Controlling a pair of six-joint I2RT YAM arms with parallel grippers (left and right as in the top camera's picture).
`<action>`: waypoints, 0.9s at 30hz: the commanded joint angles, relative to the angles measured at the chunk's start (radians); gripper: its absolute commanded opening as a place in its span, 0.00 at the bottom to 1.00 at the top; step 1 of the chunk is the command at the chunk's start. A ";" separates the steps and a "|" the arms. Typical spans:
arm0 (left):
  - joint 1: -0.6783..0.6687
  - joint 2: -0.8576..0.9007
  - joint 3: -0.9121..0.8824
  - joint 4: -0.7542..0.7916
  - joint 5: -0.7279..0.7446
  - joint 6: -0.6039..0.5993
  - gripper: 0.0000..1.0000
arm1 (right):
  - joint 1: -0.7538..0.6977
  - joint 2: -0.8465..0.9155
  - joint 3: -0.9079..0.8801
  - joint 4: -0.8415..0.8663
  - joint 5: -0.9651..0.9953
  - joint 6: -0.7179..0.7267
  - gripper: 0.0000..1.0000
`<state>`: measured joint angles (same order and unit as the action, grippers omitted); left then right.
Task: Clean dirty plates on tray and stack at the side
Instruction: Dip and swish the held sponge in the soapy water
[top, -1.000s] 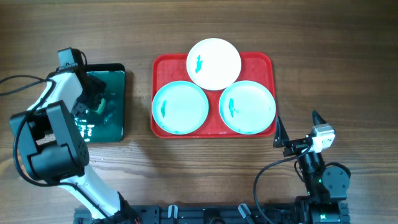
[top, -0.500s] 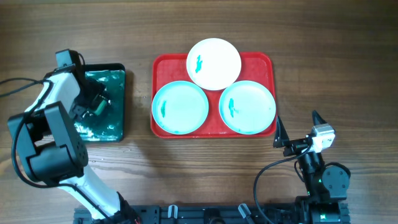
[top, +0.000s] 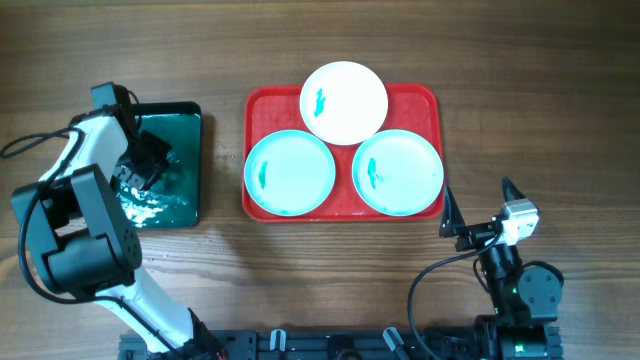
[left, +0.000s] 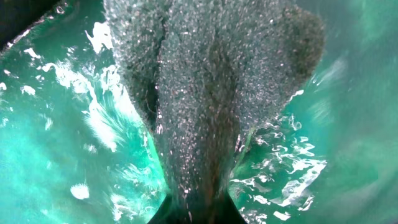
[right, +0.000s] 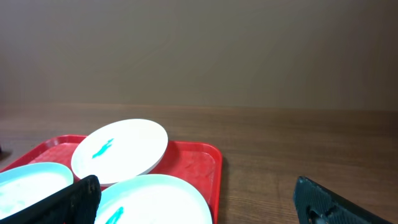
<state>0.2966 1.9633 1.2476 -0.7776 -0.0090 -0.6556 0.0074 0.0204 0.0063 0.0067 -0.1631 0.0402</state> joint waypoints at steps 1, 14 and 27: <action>-0.003 0.049 -0.037 0.017 -0.050 -0.004 0.84 | -0.005 -0.003 -0.001 0.003 0.008 0.013 1.00; -0.003 0.049 -0.037 0.082 -0.146 -0.003 0.45 | -0.005 -0.003 -0.001 0.003 0.008 0.013 1.00; -0.003 -0.025 -0.035 0.047 -0.146 -0.003 0.04 | -0.005 -0.003 -0.001 0.003 0.008 0.013 1.00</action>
<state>0.2886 1.9614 1.2407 -0.7074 -0.1421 -0.6590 0.0074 0.0204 0.0063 0.0067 -0.1631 0.0402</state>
